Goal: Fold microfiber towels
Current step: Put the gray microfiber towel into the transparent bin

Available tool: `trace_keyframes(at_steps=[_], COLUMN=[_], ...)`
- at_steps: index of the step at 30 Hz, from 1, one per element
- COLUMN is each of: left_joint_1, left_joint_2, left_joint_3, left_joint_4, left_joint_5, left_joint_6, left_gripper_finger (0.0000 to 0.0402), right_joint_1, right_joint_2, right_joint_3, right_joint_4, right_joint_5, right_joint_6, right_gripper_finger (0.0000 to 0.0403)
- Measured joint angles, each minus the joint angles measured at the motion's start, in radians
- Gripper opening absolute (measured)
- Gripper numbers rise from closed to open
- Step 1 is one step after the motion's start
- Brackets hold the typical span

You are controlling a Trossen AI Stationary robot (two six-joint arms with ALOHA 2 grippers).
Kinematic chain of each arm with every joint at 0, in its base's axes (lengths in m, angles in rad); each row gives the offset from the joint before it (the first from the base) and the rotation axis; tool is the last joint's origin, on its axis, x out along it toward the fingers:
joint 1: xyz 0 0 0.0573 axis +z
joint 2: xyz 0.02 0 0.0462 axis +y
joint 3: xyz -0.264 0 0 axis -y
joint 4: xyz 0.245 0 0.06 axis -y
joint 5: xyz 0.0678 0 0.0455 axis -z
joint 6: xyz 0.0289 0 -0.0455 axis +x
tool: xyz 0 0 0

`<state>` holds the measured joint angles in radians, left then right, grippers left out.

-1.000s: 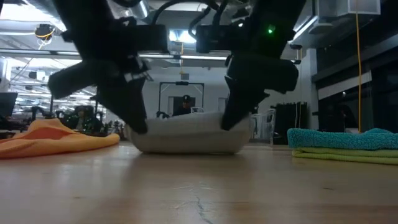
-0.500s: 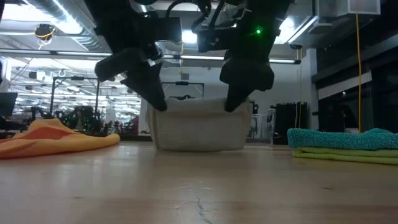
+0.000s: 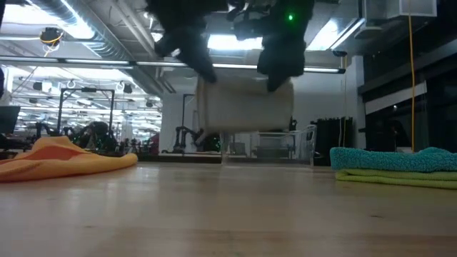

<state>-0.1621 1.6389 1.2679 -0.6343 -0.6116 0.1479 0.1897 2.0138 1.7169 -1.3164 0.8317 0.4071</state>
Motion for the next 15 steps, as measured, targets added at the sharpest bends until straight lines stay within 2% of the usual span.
trace_keyframes(at_steps=[8, 13, 15], left_joint_1=[0.173, 0.307, 0.360], left_joint_2=[-0.048, -0.038, -0.025], left_joint_3=[0.158, 0.236, 0.271], left_joint_4=[-0.048, -0.006, 0.002], left_joint_5=[0.064, 0.194, 0.241], left_joint_6=[0.191, 0.304, 0.350], left_gripper_finger=[0.0000, 0.0000, 0.0000], right_joint_1=[-0.136, -0.256, -0.315], right_joint_2=[-0.152, -0.277, -0.298], right_joint_3=[0.012, 0.012, 0.011], right_joint_4=[-0.017, 0.048, 0.096], right_joint_5=[0.007, -0.007, -0.056], right_joint_6=[-0.091, -0.226, -0.313], right_gripper_finger=[0.0022, 0.0022, 0.0022])
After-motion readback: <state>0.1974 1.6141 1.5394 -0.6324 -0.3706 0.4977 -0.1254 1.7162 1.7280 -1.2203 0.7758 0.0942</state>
